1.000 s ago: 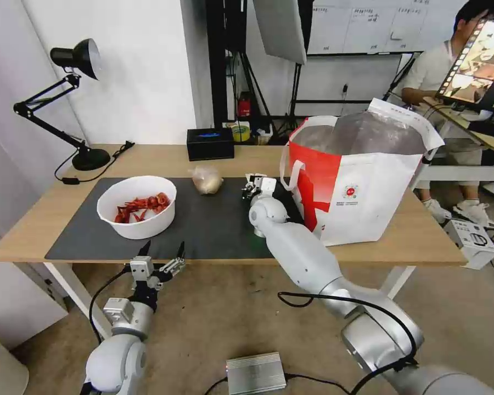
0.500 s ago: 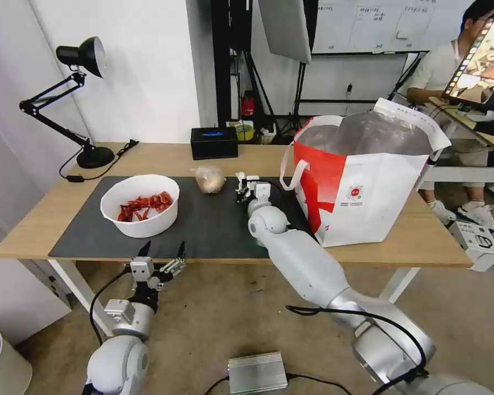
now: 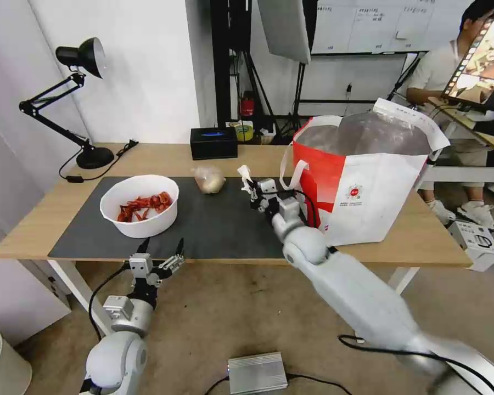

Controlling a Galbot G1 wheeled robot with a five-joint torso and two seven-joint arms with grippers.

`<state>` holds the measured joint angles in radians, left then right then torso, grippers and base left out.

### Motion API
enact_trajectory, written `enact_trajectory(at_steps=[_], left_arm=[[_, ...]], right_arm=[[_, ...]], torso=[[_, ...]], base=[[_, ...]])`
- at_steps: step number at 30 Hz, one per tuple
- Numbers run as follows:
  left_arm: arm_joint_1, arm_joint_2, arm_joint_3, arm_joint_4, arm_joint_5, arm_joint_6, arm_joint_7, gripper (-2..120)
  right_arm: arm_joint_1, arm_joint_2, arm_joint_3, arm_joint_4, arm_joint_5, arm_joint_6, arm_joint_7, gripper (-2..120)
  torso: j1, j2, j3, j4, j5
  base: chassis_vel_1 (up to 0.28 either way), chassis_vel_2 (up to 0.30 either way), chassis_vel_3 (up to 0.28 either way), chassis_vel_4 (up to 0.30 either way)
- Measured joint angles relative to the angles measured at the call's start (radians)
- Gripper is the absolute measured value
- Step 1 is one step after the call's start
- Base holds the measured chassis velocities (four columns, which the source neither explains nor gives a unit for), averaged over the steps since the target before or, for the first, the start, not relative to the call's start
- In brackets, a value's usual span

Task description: Pick up the trash from the table and place it into the takeout bag.

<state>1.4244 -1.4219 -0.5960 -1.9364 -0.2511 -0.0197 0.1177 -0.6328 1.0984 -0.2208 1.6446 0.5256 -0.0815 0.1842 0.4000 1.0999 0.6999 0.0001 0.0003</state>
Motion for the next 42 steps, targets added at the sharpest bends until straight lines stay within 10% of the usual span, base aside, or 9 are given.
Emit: enact_trajectory(at_steps=[13, 27, 35, 42], left_arm=[[-0.011, -0.003, 0.026, 0.027, 0.020, -0.006, -0.001, 100], [-0.001, 0.003, 0.034, 0.018, 0.024, -0.006, -0.003, 100], [0.004, 0.005, 0.033, 0.011, 0.024, -0.007, -0.003, 100], [0.004, 0.000, 0.038, 0.007, 0.024, -0.008, -0.003, 100]], right_arm=[[-0.372, -0.205, 0.319, 0.306, -0.158, 0.149, -0.164, 0], [-0.409, -0.205, 0.555, 0.370, 0.003, 0.285, -0.177, 0], [-0.369, -0.225, 0.651, 0.367, 0.096, 0.255, -0.096, 0], [-0.264, -0.371, 0.736, 0.411, 0.375, 0.002, 0.079, 0]], torso=[[0.000, 0.000, 0.000, -0.0004, -0.0001], [0.000, 0.000, 0.000, 0.0000, -0.0001], [0.000, 0.000, 0.000, 0.0000, 0.0000], [0.000, 0.000, 0.000, -0.0001, -0.0003]], base=[[0.000, 0.000, 0.000, 0.000], [0.000, 0.000, 0.000, 0.000], [0.000, 0.000, 0.000, 0.000], [0.000, 0.000, 0.000, 0.000]])
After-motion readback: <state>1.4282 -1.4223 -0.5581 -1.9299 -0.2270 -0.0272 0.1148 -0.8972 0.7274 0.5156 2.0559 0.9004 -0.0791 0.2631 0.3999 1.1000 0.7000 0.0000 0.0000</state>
